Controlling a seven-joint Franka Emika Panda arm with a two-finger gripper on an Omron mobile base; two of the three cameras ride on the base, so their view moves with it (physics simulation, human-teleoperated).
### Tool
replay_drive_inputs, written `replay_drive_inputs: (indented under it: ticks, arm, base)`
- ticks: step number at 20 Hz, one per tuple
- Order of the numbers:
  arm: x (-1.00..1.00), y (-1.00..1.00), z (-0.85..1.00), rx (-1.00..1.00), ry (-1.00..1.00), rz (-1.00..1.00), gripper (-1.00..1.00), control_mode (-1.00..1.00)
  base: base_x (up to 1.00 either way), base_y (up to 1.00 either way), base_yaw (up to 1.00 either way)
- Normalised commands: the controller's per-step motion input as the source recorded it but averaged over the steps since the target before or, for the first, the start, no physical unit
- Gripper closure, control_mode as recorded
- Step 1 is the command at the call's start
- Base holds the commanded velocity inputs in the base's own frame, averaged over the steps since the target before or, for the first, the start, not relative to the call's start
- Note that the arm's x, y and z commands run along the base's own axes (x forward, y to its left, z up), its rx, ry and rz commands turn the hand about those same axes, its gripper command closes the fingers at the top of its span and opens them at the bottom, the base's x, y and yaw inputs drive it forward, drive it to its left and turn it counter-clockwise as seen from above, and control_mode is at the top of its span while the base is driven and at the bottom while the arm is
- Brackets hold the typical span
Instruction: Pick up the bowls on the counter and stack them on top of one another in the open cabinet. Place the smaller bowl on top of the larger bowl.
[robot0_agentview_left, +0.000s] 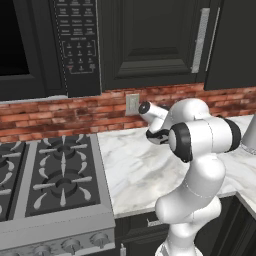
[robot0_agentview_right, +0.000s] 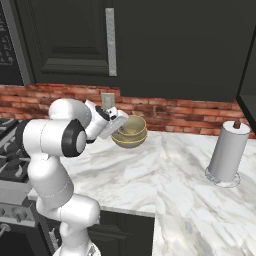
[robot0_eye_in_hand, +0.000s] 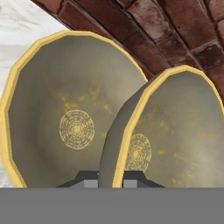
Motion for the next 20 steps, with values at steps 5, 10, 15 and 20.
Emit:
replay_drive_inputs:
  ticks: [5,10,15,20]
  arm:
    - [0.00,0.00,-0.10,0.00,0.00,0.02,1.00,-1.00]
    - [0.00,0.00,-0.11,0.00,0.00,0.03,1.00,-1.00]
    - [0.00,0.00,-0.13,0.00,0.00,0.03,1.00,-1.00]
    - [0.00,0.00,-0.12,0.00,0.00,0.02,1.00,-1.00]
  base:
    - [0.00,0.00,0.00]
    - [0.00,0.00,0.00]
    - [0.00,0.00,0.00]
    - [0.00,0.00,0.00]
